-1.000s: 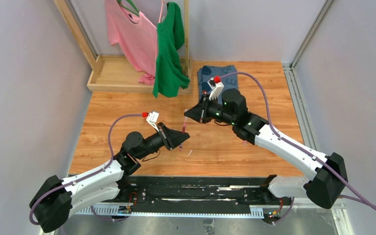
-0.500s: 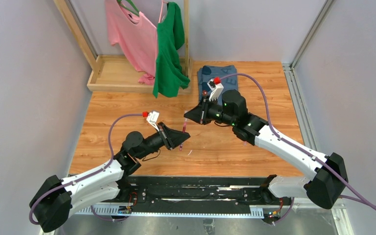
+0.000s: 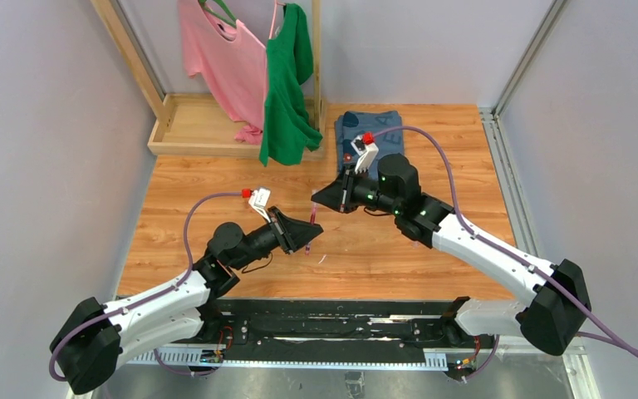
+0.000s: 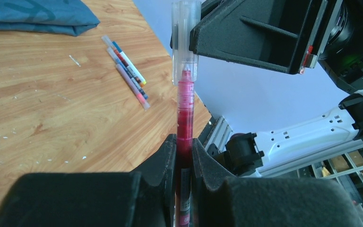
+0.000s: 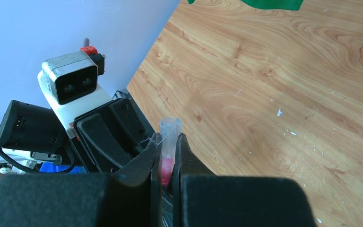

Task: Insert the pens into the pen caps
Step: Insert the pen cap onto the pen.

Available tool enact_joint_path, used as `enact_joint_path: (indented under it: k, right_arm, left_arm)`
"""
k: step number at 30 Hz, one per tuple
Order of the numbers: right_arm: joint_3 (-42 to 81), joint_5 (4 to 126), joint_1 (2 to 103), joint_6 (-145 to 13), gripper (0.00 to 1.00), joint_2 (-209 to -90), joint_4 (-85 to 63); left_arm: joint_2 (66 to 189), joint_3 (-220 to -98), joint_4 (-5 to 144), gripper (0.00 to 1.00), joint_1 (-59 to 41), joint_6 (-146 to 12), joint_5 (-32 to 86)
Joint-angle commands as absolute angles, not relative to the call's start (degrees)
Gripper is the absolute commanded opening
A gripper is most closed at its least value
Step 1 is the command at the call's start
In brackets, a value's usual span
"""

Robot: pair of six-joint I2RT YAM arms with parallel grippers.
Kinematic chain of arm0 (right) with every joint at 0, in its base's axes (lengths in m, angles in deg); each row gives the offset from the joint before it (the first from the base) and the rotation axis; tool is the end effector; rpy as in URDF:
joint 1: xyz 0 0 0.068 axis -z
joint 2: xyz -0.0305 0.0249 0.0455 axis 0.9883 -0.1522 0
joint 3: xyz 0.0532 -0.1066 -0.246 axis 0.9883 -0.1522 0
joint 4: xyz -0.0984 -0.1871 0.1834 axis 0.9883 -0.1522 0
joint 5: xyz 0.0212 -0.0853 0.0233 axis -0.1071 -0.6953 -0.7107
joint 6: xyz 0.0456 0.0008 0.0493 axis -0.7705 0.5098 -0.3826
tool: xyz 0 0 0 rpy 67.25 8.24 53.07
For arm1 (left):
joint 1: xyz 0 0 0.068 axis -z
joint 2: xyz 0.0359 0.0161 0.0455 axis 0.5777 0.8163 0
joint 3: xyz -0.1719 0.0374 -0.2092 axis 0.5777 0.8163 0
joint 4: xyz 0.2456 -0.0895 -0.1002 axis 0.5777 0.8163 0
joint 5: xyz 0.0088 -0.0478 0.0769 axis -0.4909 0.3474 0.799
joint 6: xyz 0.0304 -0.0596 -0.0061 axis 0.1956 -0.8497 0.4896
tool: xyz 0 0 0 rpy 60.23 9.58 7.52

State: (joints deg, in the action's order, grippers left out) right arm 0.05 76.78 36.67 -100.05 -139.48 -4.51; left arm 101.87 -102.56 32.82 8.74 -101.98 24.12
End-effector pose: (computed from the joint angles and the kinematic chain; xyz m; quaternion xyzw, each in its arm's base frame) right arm 0.2211 0.2433 0.3357 -0.1360 0.7431 0.5311 0.3837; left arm 0.1567 -0.1661 0.2285 0.0579 0.6747 -0.5680 0.4677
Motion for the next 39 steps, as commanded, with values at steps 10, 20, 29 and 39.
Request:
enact_joint_path:
  k: [10, 20, 29, 39]
  right_arm:
    - [-8.4, 78.3, 36.5, -104.3, 0.00, -135.0, 1.9]
    - [-8.2, 78.7, 36.4, -101.9, 0.01, -133.1, 0.0]
    - [-8.5, 81.2, 36.4, -98.6, 0.00, -132.9, 0.3]
    - [-5.3, 83.0, 36.4, -99.4, 0.01, -135.4, -5.6]
  left_arm:
    - [100.3, -107.4, 31.2, 0.00, 8.9, -99.8, 30.0]
    - [101.2, -107.6, 31.1, 0.00, 8.9, -99.7, 29.8]
    - [101.0, -106.5, 22.0, 0.00, 8.9, -100.5, 25.4]
    - [100.3, -105.2, 18.1, 0.00, 8.9, -98.4, 23.8]
